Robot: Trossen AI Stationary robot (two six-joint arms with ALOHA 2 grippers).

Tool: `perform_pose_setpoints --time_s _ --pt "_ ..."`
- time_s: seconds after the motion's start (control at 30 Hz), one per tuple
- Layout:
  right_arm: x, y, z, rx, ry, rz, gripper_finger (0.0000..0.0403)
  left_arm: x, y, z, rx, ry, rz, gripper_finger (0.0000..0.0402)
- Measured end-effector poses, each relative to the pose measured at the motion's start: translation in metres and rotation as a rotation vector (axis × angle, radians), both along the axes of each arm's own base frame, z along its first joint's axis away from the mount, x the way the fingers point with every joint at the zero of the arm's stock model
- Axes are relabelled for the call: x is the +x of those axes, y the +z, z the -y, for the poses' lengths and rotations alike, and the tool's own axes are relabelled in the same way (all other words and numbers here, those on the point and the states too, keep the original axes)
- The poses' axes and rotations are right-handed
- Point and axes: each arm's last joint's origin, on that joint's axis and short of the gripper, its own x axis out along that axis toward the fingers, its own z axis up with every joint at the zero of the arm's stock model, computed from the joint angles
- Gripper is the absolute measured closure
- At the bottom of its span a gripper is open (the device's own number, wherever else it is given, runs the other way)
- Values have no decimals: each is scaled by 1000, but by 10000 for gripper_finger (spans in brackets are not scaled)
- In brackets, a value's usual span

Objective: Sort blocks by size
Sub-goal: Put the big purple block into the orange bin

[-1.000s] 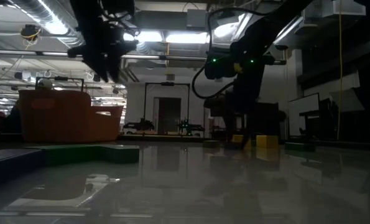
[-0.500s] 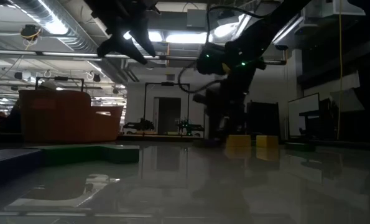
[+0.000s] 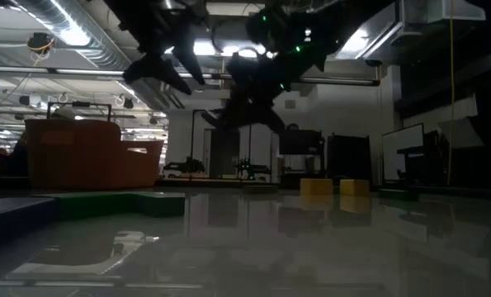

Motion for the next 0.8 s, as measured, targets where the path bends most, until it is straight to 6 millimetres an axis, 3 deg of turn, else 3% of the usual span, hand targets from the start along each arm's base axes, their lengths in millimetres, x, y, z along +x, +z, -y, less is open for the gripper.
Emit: perform_pose_setpoints --time_s 0.3,0.63,0.8 --pt "11 15 -25 -50 23 77 304 2 -13 -8 -5 38 4 260" --pt "13 19 -26 -80 -6 116 303 5 -15 -7 -22 19 10 261" --pt "14 21 -26 -83 -6 138 303 5 -15 -7 -19 16 7 289"
